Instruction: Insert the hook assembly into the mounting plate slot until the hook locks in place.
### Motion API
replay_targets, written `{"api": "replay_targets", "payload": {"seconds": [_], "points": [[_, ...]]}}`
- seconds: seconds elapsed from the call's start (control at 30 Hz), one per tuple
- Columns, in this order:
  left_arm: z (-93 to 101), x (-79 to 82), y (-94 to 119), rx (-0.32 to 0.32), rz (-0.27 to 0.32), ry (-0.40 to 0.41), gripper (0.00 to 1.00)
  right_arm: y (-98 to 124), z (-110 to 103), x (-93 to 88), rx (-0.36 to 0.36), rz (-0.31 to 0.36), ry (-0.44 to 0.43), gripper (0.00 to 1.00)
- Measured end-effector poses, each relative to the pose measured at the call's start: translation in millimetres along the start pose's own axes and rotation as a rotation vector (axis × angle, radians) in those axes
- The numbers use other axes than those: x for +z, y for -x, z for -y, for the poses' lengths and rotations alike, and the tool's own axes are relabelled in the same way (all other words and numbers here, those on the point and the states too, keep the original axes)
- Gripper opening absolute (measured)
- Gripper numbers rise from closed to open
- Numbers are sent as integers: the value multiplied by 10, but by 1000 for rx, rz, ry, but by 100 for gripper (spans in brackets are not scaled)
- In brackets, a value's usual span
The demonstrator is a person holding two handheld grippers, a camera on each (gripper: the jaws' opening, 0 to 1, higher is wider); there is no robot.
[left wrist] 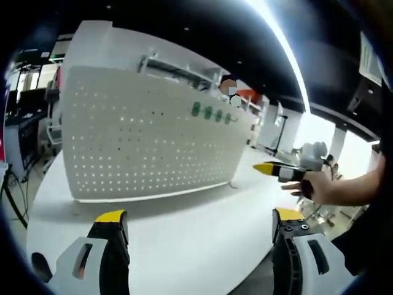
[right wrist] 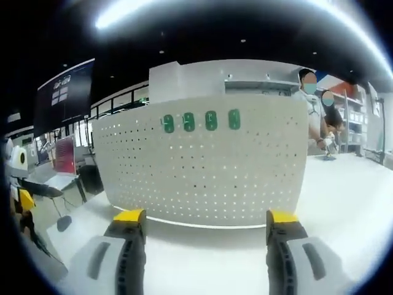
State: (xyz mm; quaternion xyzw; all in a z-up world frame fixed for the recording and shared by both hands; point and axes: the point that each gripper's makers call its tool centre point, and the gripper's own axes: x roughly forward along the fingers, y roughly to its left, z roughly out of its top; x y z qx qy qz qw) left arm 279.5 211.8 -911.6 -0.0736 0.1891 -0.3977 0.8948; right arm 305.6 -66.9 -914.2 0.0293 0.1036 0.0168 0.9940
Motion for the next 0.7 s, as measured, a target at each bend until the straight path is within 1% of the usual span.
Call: {"api": "replay_targets", "payload": {"seconds": [0.07,0.2,0.3,0.37,0.47,0.7], "points": [[4,-14,0,1,-3,-1,99,25,-82,-85,20,-24,20,78],[12,-28,11,3,-3,2,99,95,-226,-231,47,-54,16,78],[5,-48,18,7,-7,4,99,151,-303,-378,53,-96,14,80],[3,-57,21,9,-7,6,99,183,-365,-463,70,-118,16,80],[3,-67,27,11,-8,7,99,225,-416,-530,81,-134,10,81],[10,-84,35,11,-10,8,99,328,-509,-608,104,-159,7,82]]}}
